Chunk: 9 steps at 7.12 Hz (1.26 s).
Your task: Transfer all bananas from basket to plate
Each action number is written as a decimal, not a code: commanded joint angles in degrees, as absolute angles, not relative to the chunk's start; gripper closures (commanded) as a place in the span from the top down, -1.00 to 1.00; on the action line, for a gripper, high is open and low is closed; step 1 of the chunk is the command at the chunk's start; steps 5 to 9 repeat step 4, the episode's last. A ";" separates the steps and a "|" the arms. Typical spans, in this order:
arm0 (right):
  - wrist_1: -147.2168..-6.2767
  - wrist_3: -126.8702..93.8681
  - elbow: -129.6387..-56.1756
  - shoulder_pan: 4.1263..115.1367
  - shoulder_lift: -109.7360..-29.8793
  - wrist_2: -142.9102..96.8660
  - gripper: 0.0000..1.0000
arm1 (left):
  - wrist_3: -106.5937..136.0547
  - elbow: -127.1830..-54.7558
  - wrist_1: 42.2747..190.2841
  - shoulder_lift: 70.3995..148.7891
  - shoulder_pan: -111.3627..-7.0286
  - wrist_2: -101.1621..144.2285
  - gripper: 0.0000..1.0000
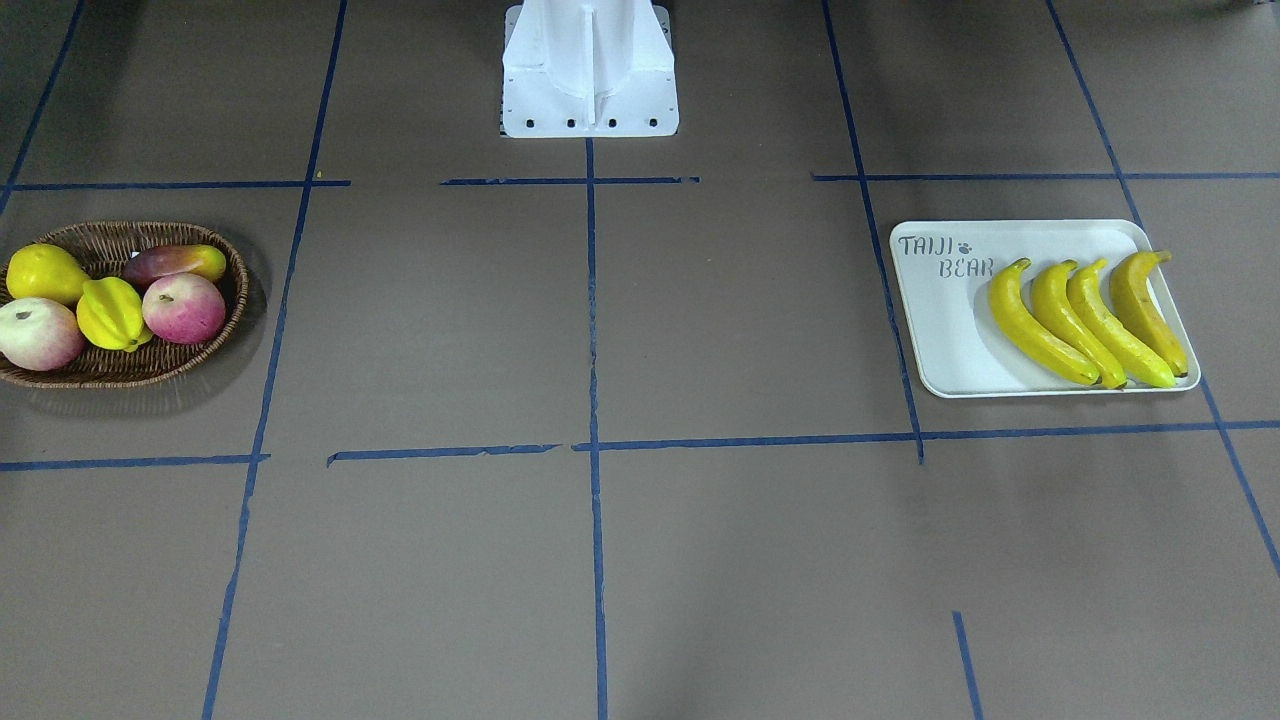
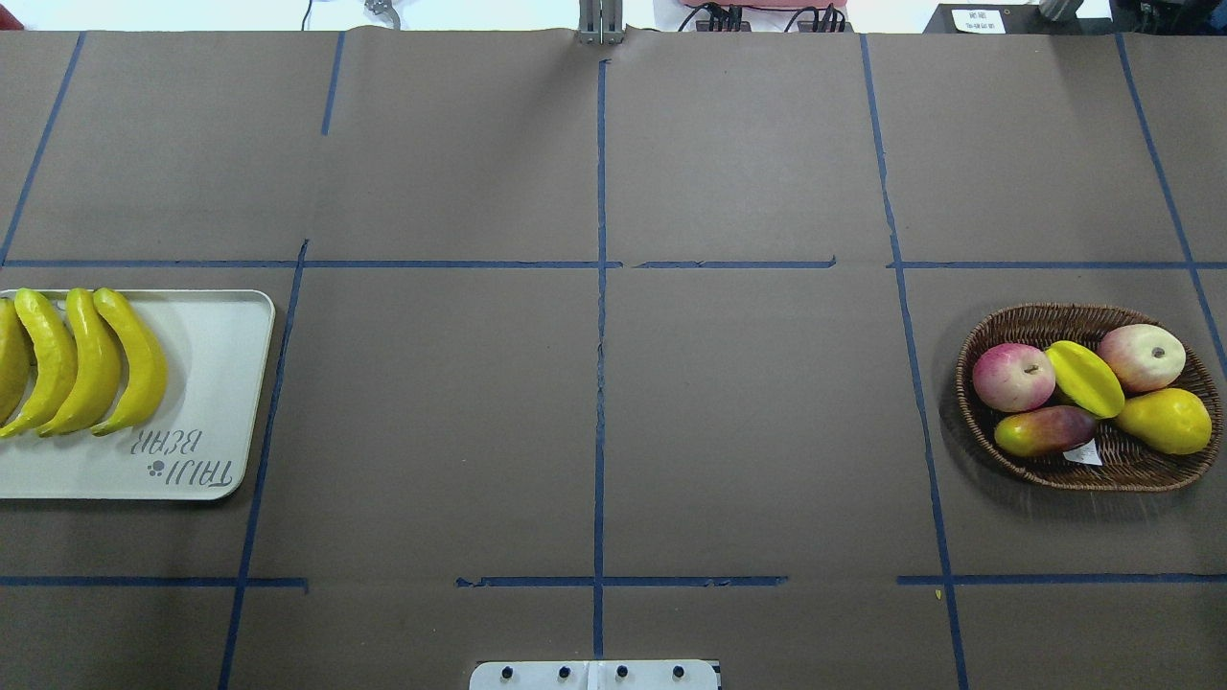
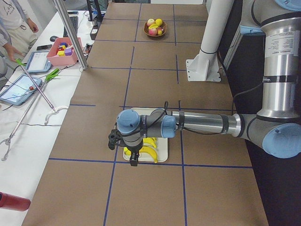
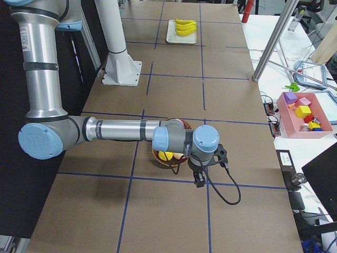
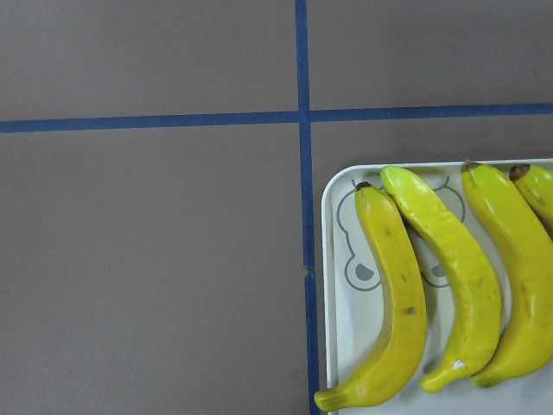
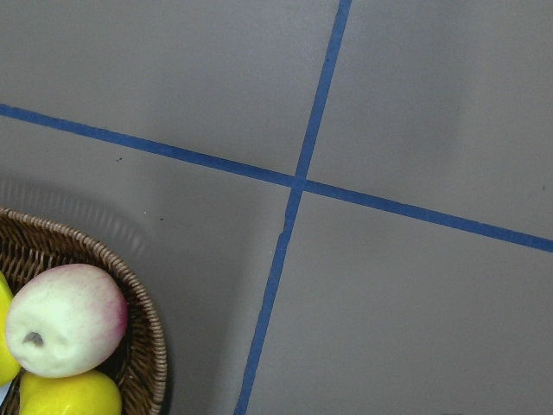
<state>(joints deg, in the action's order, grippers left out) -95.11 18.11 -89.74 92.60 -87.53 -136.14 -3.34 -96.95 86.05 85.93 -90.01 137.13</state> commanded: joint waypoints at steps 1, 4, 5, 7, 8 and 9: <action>-95.01 18.11 -89.74 92.55 -87.54 -136.14 0.99 | -3.34 -97.55 86.04 85.87 -90.00 137.11 1.00; -95.10 18.11 -89.82 92.64 -87.54 -136.14 0.99 | -3.34 -97.82 86.04 85.87 -89.91 137.11 1.00; -95.10 18.11 -89.82 92.64 -87.54 -136.14 0.99 | -3.34 -97.82 86.04 85.87 -89.91 137.11 1.00; -95.10 18.11 -89.82 92.64 -87.54 -136.14 0.99 | -3.34 -97.82 86.04 85.87 -89.91 137.11 1.00; -95.10 18.11 -89.82 92.64 -87.54 -136.14 0.99 | -3.34 -97.82 86.04 85.87 -89.91 137.11 1.00; -95.10 18.11 -89.82 92.64 -87.54 -136.14 0.99 | -3.34 -97.82 86.04 85.87 -89.91 137.11 1.00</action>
